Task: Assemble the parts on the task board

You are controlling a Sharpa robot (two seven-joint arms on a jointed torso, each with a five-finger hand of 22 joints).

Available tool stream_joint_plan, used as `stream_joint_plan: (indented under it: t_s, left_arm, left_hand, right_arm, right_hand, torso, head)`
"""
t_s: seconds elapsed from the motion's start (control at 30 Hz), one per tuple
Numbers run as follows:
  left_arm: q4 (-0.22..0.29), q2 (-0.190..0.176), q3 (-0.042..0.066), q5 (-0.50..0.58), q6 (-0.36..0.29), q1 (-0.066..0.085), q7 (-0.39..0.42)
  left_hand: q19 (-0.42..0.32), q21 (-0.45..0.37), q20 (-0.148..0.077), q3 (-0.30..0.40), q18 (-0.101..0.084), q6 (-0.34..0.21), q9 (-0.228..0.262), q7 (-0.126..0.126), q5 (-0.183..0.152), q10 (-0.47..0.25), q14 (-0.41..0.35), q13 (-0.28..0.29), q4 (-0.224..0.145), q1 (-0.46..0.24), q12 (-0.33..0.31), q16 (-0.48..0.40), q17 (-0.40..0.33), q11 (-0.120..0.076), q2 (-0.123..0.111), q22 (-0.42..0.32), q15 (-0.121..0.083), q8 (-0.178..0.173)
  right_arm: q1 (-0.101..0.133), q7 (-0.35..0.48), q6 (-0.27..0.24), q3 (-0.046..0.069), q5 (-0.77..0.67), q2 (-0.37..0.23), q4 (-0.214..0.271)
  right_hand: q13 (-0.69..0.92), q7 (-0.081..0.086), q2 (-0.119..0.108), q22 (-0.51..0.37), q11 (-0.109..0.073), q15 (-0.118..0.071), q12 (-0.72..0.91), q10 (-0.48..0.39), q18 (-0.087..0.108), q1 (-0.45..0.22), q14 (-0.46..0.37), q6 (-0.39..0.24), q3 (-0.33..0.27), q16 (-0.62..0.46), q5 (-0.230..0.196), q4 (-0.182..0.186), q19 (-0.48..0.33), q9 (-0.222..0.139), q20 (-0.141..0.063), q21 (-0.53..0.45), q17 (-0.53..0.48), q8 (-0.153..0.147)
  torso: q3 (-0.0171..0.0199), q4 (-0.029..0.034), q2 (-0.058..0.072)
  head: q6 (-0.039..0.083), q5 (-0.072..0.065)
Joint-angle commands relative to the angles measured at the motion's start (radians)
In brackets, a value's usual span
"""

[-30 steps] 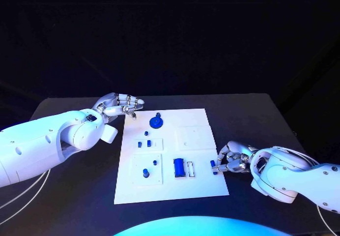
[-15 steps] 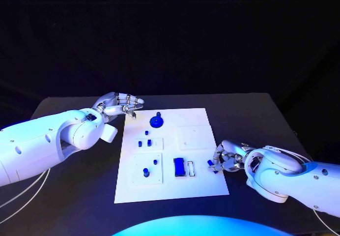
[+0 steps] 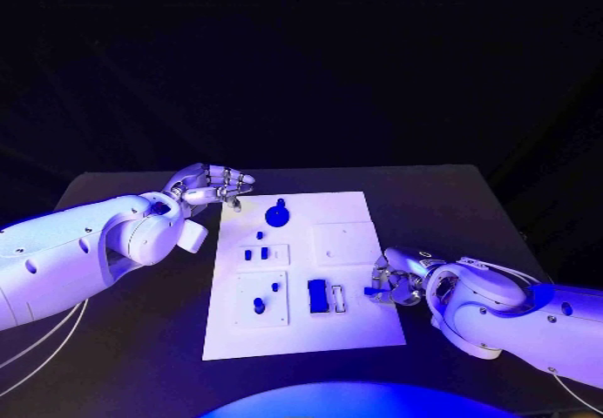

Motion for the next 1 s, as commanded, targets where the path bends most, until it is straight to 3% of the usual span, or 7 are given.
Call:
stream_joint_plan:
  t_s: [0.03, 0.07, 0.2, 0.33, 0.63, 0.83, 1.0]
  left_arm:
    - [0.003, 0.001, 0.001, 0.005, 0.002, 0.000, 0.008]
    - [0.003, 0.001, 0.001, 0.005, 0.001, 0.000, 0.008]
    - [0.003, 0.000, 0.001, 0.004, 0.000, 0.000, 0.007]
    - [0.003, 0.001, 0.001, 0.004, -0.001, 0.000, 0.007]
    - [0.003, 0.002, 0.001, 0.003, -0.001, 0.000, 0.007]
    - [0.004, 0.004, 0.001, 0.003, -0.002, 0.000, 0.006]
    - [0.004, 0.006, 0.001, 0.003, -0.001, 0.000, 0.006]
  left_hand:
    - [0.004, -0.006, 0.006, 0.001, 0.015, -0.006, -0.001, 0.001, 0.000, -0.007, -0.005, -0.002, 0.007, -0.009, 0.005, 0.006, -0.001, 0.001, 0.000, -0.002, 0.000, 0.002]
    - [0.004, -0.006, 0.006, 0.001, 0.015, -0.006, -0.001, 0.001, 0.000, -0.007, -0.005, -0.002, 0.007, -0.009, 0.005, 0.006, -0.001, 0.001, 0.000, -0.002, 0.000, 0.002]
    - [0.004, -0.006, 0.006, 0.001, 0.015, -0.006, -0.001, 0.001, 0.000, -0.007, -0.005, -0.002, 0.007, -0.009, 0.005, 0.006, -0.001, 0.001, 0.000, -0.002, 0.000, 0.002]
    - [0.004, -0.006, 0.006, 0.001, 0.015, -0.006, -0.001, 0.001, 0.000, -0.007, -0.005, -0.002, 0.007, -0.009, 0.005, 0.006, -0.001, 0.001, 0.000, -0.002, 0.000, 0.002]
    - [0.004, -0.006, 0.006, 0.001, 0.015, -0.006, -0.001, 0.001, 0.000, -0.007, -0.005, -0.002, 0.007, -0.009, 0.005, 0.006, -0.001, 0.001, 0.000, -0.002, 0.000, 0.002]
    - [0.004, -0.006, 0.006, 0.001, 0.015, -0.006, -0.001, 0.001, 0.000, -0.007, -0.005, -0.002, 0.007, -0.009, 0.005, 0.006, -0.001, 0.001, 0.000, -0.002, 0.000, 0.002]
    - [0.005, -0.007, 0.007, 0.002, 0.015, -0.007, -0.001, 0.001, 0.000, -0.008, -0.005, -0.002, 0.007, -0.008, 0.006, 0.006, -0.001, 0.002, 0.001, -0.002, 0.000, 0.002]
  right_arm:
    - [-0.010, -0.027, 0.061, -0.009, -0.044, 0.000, -0.010]
    - [-0.010, -0.026, 0.051, -0.009, -0.041, 0.000, -0.009]
    - [-0.010, -0.018, -0.006, -0.009, -0.005, -0.002, -0.002]
    - [-0.010, 0.005, -0.074, -0.009, 0.090, -0.006, 0.009]
    - [-0.002, 0.062, -0.197, -0.008, 0.246, -0.014, 0.038]
    - [0.004, 0.066, -0.210, -0.008, 0.296, -0.005, 0.052]
    - [0.006, 0.060, -0.194, -0.008, 0.326, 0.014, 0.056]
  right_hand:
    - [0.037, -0.002, -0.019, 0.008, 0.011, 0.006, 0.004, -0.002, -0.011, 0.018, 0.078, 0.017, 0.183, -0.003, 0.002, -0.072, -0.003, -0.028, 0.003, 0.000, 0.123, 0.000]
    - [0.037, 0.003, -0.039, 0.013, 0.011, 0.008, 0.002, -0.001, -0.012, -0.026, 0.079, 0.022, 0.258, -0.003, -0.002, -0.088, -0.004, -0.022, 0.006, 0.001, 0.123, 0.004]
    - [0.038, 0.005, -0.058, 0.026, 0.007, 0.007, 0.002, 0.004, -0.011, -0.127, 0.079, 0.014, 0.413, -0.004, -0.005, -0.177, -0.002, 0.010, 0.005, 0.007, 0.123, 0.024]
    - [0.038, 0.005, -0.055, 0.032, 0.009, 0.007, 0.001, 0.006, -0.012, -0.183, 0.079, 0.000, 0.473, -0.003, -0.007, -0.226, 0.000, 0.034, 0.005, 0.008, 0.125, 0.038]
    - [0.043, -0.005, -0.041, 0.040, 0.003, 0.003, 0.005, 0.015, -0.013, -0.260, 0.082, -0.016, 0.497, 0.000, -0.011, -0.250, 0.006, 0.060, 0.004, 0.016, 0.137, 0.054]
    - [0.044, -0.012, -0.034, 0.044, -0.002, -0.001, 0.006, 0.019, -0.015, -0.303, 0.083, -0.025, 0.498, 0.002, -0.011, -0.242, 0.011, 0.068, 0.001, 0.021, 0.144, 0.056]
    - [0.049, -0.015, -0.042, 0.044, -0.005, -0.003, 0.011, 0.024, -0.016, -0.373, 0.084, -0.026, 0.467, 0.004, -0.015, -0.206, 0.015, 0.067, -0.001, 0.020, 0.149, 0.052]
  torso:
    - [-0.0001, 0.0002, 0.001]
    - [0.0000, 0.0004, 0.001]
    - [0.0006, 0.0005, 0.000]
    - [0.0006, 0.0004, 0.000]
    - [0.0002, -0.0001, 0.000]
    - [0.0001, 0.0004, 0.001]
    - [-0.0005, 0.0006, 0.000]
  head:
    - [-0.003, 0.000]
    - [-0.003, 0.000]
    - [-0.003, 0.002]
    - [-0.003, 0.003]
    - [-0.003, 0.001]
    - [-0.003, -0.002]
    - [-0.006, 0.001]
